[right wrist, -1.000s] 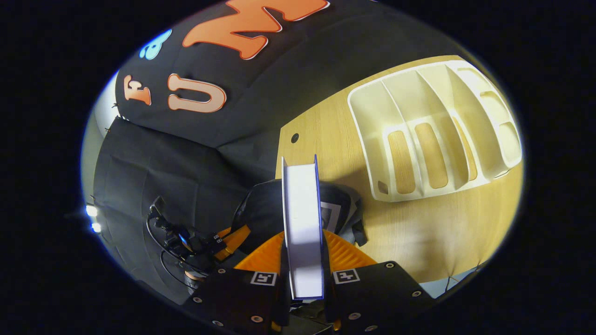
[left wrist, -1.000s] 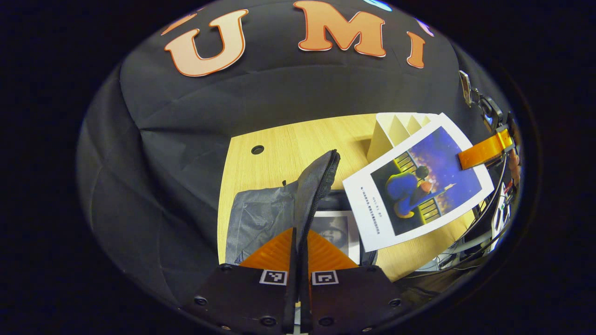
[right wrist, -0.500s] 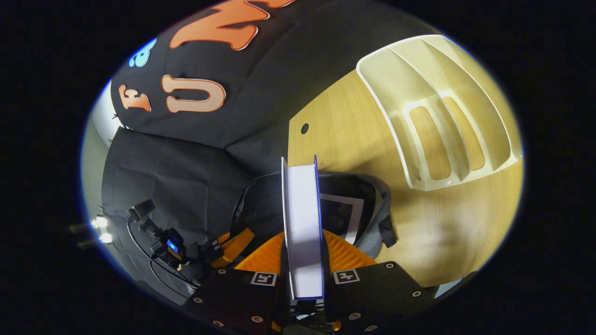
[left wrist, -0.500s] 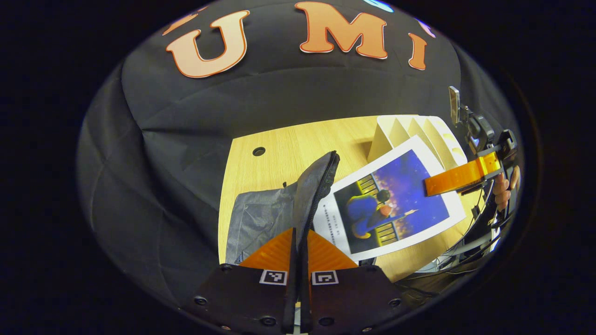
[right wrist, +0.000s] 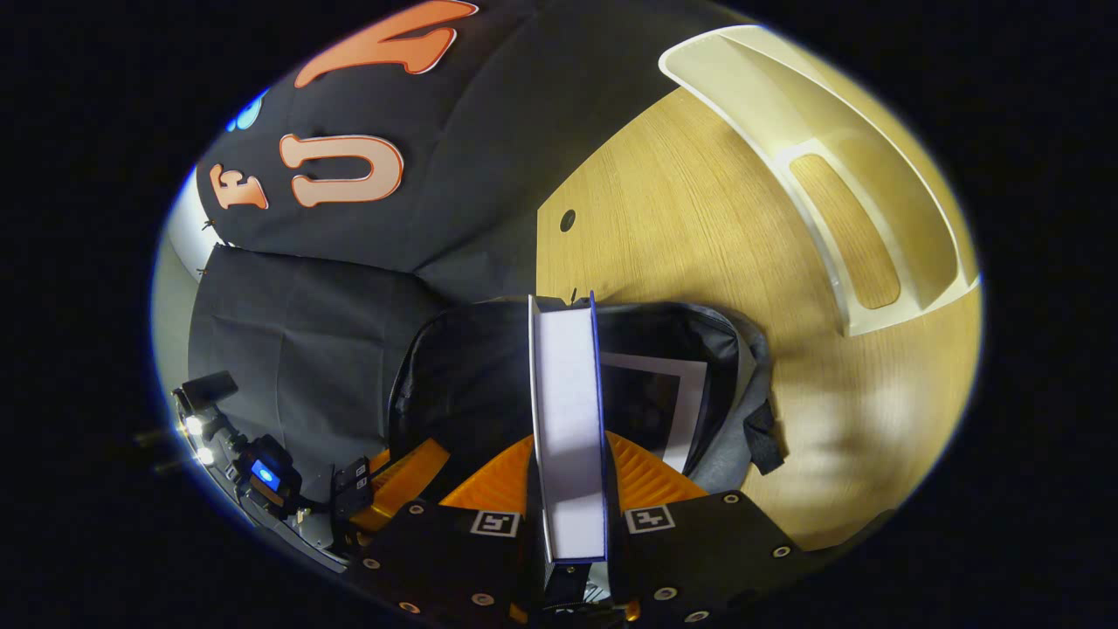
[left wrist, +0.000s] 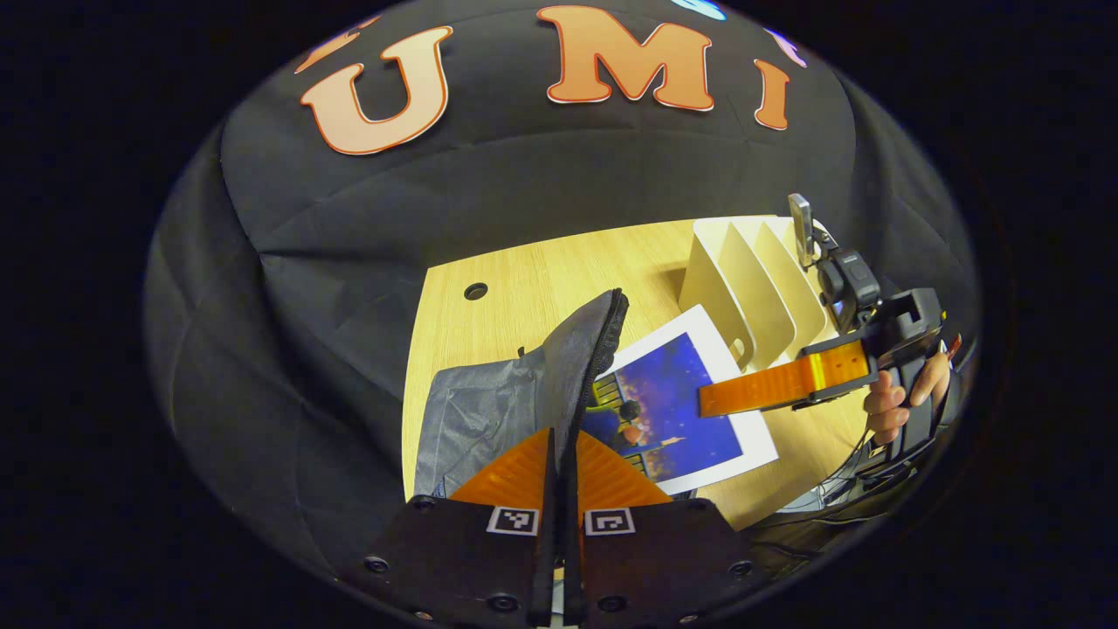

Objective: Open the schoolbag, grab two books from the bookshelf and put them into the schoolbag.

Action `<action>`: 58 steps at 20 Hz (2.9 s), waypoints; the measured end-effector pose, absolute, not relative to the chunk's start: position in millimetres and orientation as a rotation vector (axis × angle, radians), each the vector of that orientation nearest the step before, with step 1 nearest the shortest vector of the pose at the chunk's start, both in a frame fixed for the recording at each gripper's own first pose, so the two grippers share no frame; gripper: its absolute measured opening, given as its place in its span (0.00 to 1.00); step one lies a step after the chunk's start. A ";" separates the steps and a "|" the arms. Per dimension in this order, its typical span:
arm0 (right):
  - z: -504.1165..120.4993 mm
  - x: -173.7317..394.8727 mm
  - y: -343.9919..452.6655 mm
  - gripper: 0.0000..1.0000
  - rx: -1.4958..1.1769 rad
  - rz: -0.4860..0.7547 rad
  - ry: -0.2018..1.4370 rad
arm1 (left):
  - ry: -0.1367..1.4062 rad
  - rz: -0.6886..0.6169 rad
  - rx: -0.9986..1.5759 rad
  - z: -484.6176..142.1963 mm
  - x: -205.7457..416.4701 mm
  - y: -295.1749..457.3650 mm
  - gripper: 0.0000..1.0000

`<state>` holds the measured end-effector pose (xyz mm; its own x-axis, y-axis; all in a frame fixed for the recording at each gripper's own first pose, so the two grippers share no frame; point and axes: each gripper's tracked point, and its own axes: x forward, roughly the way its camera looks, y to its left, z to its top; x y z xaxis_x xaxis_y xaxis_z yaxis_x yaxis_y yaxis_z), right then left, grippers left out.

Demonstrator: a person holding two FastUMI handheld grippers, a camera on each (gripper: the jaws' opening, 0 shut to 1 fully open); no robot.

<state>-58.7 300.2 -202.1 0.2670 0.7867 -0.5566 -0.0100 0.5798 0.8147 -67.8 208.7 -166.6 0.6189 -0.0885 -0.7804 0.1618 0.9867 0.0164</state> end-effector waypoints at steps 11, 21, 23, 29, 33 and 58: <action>-225.7 -57.9 343.5 0.28 0.948 0.615 1.173 | 0.869 -0.178 0.041 -163.3 -73.8 188.3 0.05; -247.7 -66.3 344.5 0.40 0.817 0.536 1.271 | 0.874 -0.181 0.026 -175.6 -79.8 190.2 0.05; -246.8 -66.0 334.9 0.50 0.782 0.530 1.261 | 0.875 -0.186 0.021 -179.6 -81.2 187.7 0.05; -233.3 -53.0 291.5 0.90 0.713 0.489 1.163 | 0.901 -0.216 -0.057 -198.7 -85.1 164.2 0.12; -224.8 -45.3 262.8 0.95 0.636 0.455 1.098 | 0.901 -0.262 -0.054 -206.9 -87.4 143.3 0.23; -42.0 43.1 18.2 0.97 0.142 0.027 0.336 | 0.283 -0.134 -0.169 -51.5 26.7 58.3 0.97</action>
<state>43.1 18.2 -42.0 0.9437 0.0504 -0.3270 -0.0032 0.9897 0.1431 26.7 58.3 -51.5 0.9516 -0.1546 -0.2655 0.1072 0.9770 -0.1843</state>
